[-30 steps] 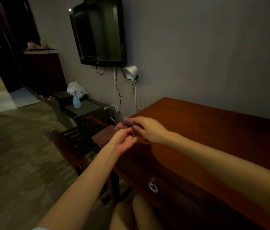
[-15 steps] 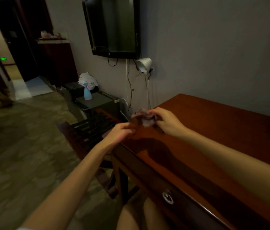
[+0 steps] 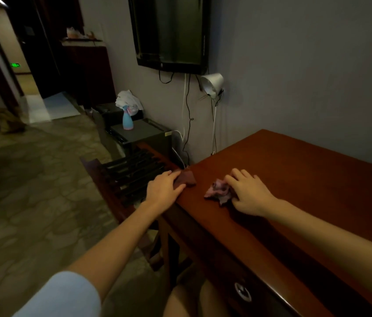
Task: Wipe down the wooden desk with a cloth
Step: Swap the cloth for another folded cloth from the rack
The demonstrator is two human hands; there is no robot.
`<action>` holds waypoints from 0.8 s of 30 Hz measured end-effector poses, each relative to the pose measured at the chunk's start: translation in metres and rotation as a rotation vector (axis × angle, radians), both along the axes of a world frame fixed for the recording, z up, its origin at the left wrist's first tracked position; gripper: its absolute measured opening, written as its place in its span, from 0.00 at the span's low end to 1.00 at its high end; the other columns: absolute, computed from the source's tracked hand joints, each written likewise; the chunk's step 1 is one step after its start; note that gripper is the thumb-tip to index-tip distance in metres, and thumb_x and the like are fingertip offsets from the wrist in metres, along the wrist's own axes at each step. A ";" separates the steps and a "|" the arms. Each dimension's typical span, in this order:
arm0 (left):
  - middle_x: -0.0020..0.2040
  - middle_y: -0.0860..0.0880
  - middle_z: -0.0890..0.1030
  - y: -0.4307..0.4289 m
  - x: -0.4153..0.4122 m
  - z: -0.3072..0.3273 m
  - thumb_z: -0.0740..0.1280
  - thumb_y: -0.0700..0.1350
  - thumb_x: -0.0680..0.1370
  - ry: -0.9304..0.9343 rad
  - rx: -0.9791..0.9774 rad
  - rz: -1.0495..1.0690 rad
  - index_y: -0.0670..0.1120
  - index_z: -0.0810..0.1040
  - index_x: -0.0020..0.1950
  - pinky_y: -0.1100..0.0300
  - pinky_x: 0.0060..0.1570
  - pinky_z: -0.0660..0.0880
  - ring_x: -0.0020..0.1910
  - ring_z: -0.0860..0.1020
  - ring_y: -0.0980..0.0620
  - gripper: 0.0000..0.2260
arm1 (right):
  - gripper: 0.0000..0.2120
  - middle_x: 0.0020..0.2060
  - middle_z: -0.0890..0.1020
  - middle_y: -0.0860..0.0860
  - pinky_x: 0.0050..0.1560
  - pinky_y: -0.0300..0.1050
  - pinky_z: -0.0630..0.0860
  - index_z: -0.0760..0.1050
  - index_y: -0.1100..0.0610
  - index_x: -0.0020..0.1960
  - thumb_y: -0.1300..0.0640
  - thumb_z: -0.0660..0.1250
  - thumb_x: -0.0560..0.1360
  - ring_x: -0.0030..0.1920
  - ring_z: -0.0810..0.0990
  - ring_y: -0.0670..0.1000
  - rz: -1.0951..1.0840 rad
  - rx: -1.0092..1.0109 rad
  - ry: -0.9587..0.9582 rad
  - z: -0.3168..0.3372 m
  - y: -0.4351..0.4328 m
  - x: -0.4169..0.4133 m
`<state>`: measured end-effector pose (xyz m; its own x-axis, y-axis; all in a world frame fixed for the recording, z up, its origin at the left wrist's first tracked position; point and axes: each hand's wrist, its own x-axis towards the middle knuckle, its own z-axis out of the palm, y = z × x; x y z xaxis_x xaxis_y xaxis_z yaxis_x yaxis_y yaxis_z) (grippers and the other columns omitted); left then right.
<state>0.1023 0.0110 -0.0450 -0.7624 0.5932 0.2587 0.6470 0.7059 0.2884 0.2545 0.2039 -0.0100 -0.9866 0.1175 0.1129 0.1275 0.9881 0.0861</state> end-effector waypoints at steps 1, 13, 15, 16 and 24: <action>0.69 0.48 0.72 -0.001 -0.002 -0.001 0.60 0.52 0.80 0.003 0.033 0.004 0.53 0.68 0.72 0.51 0.59 0.74 0.65 0.73 0.48 0.20 | 0.25 0.64 0.66 0.51 0.63 0.52 0.65 0.62 0.52 0.68 0.44 0.61 0.75 0.64 0.65 0.53 0.006 0.063 -0.017 0.001 -0.001 -0.001; 0.48 0.48 0.82 -0.098 -0.028 -0.002 0.60 0.46 0.81 -0.132 0.459 0.321 0.48 0.75 0.65 0.58 0.39 0.70 0.41 0.78 0.50 0.13 | 0.08 0.49 0.71 0.45 0.40 0.34 0.69 0.70 0.50 0.52 0.59 0.64 0.75 0.46 0.72 0.44 0.155 -0.270 0.236 0.012 -0.038 -0.049; 0.49 0.49 0.82 -0.113 -0.029 -0.007 0.63 0.45 0.80 -0.085 0.458 0.300 0.49 0.75 0.64 0.59 0.38 0.70 0.41 0.78 0.52 0.13 | 0.08 0.50 0.71 0.43 0.44 0.35 0.72 0.70 0.50 0.53 0.56 0.64 0.74 0.48 0.71 0.41 0.366 -0.242 0.175 0.004 -0.065 -0.049; 0.51 0.49 0.81 -0.117 -0.029 -0.009 0.63 0.45 0.79 -0.053 0.451 0.281 0.49 0.75 0.65 0.59 0.41 0.72 0.45 0.79 0.52 0.13 | 0.08 0.50 0.71 0.43 0.43 0.33 0.70 0.71 0.51 0.54 0.55 0.64 0.75 0.47 0.70 0.40 0.442 -0.227 0.143 -0.002 -0.075 -0.051; 0.56 0.50 0.76 -0.116 -0.024 -0.022 0.63 0.44 0.79 0.063 0.411 0.151 0.49 0.71 0.67 0.58 0.49 0.74 0.54 0.76 0.52 0.16 | 0.07 0.46 0.73 0.49 0.38 0.43 0.68 0.70 0.55 0.50 0.62 0.65 0.74 0.44 0.71 0.47 0.517 -0.265 0.104 -0.026 -0.089 -0.118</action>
